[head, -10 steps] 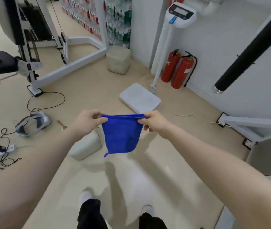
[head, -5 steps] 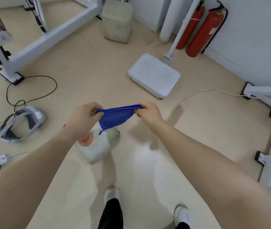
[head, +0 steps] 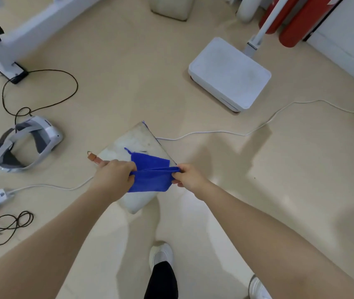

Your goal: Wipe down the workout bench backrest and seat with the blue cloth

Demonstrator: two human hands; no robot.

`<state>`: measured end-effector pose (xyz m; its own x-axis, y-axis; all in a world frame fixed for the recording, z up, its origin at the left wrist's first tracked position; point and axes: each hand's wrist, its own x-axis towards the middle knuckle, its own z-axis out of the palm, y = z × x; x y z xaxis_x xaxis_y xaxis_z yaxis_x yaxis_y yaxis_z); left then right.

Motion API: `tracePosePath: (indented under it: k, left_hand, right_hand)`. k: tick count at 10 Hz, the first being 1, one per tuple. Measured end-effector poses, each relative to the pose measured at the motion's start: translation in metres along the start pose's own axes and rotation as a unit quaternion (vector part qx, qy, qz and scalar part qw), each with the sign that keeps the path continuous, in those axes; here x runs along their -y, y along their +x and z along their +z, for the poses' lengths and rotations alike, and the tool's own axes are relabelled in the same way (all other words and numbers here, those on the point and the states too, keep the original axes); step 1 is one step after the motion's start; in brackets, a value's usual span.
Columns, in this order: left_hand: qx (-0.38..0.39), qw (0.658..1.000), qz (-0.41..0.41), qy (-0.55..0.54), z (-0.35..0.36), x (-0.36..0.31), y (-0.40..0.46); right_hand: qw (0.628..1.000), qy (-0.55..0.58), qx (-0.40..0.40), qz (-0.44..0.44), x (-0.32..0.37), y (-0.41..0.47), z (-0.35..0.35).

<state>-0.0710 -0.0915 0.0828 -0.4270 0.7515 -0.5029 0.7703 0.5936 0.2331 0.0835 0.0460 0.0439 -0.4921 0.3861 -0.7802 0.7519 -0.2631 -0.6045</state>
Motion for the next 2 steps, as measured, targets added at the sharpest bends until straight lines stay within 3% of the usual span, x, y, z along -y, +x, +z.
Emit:
tracePosePath:
  k: [1, 2]
  left_hand:
    - [-0.052, 0.998, -0.017, 0.044, 0.0062, 0.0087, 0.0180]
    - [-0.108, 0.994, -0.006, -0.009, 0.0045, 0.0069, 0.0279]
  right_hand:
    - [1.000, -0.002, -0.027, -0.003, 0.0051, 0.0185, 0.0115]
    - [0.996, -0.030, -0.085, 0.004, 0.0117, 0.0227, 0.0103]
